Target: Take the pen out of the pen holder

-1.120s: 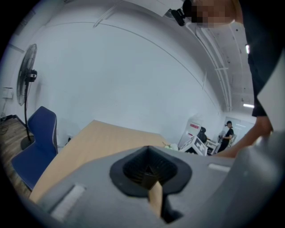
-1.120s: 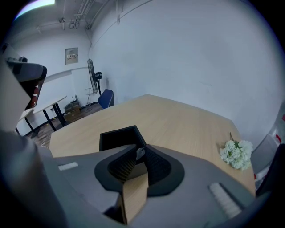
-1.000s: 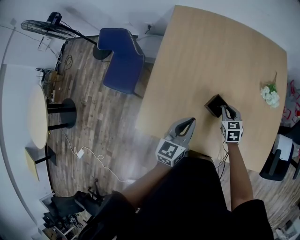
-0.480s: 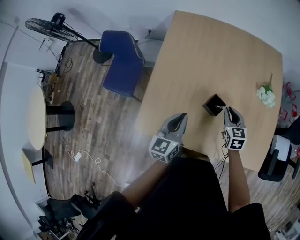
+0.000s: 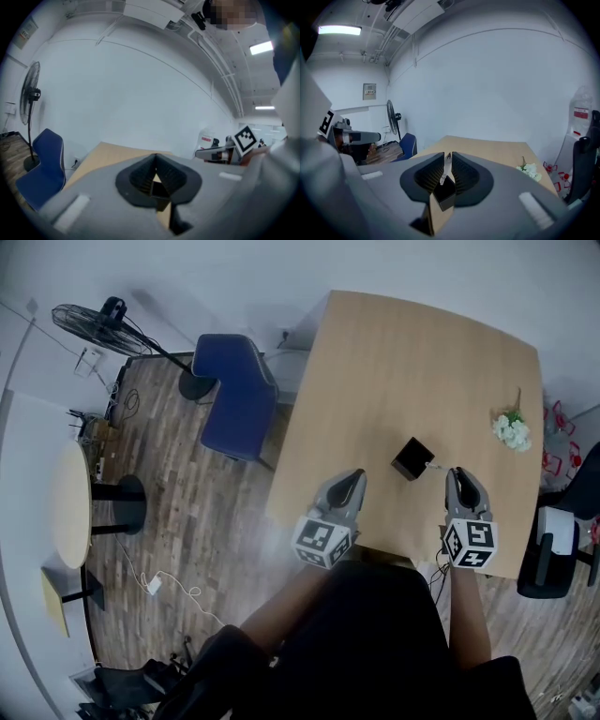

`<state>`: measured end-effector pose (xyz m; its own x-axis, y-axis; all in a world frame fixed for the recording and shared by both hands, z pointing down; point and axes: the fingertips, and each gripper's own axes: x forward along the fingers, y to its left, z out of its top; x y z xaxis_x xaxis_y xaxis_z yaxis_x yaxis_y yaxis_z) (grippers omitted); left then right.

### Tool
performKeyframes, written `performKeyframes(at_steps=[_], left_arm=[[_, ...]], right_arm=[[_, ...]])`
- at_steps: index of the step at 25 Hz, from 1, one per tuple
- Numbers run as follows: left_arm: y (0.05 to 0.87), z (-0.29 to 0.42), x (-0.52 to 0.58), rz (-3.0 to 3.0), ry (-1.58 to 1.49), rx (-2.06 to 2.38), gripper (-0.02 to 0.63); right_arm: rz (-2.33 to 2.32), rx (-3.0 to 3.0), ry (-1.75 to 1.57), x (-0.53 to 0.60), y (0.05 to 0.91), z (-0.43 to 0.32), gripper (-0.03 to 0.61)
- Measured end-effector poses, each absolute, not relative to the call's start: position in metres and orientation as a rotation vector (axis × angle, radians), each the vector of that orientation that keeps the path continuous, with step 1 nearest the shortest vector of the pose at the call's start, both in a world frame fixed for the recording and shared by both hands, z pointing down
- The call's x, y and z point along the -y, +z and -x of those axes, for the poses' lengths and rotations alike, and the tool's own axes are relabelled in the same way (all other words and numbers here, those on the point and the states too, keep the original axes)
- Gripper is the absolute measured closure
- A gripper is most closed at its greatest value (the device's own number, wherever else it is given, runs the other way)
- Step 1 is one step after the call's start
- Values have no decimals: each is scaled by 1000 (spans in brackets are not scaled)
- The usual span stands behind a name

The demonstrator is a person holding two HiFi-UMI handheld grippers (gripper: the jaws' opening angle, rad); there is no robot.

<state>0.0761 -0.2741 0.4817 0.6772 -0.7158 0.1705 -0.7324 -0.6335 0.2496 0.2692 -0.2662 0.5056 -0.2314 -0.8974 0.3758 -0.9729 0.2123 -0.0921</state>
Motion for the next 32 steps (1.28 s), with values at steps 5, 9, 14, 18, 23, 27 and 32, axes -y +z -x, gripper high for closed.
performKeyframes(at_steps=[5, 9, 14, 18, 23, 27, 32], left_arm=[[460, -99, 274, -2657, 59, 1092, 611], [447, -116, 276, -2700, 51, 1051, 611], [437, -129, 282, -2728, 44, 1032, 611], [434, -132, 289, -2737, 56, 1051, 611], [434, -129, 299, -2739, 74, 1084, 611], [436, -123, 305, -2727, 72, 1107, 611], [437, -119, 309, -2716, 65, 1134, 611]], right_arm=[[-1874, 2261, 396, 250, 463, -282, 526], [-1933, 2260, 360, 238, 440, -293, 526], [-1990, 2214, 324, 229, 425, -306, 526], [-2017, 2193, 307, 227, 420, -312, 526], [-2004, 2179, 279, 234, 418, -315, 526], [-1990, 2173, 266, 239, 417, -315, 526], [-1982, 2182, 272, 245, 419, -316, 526]])
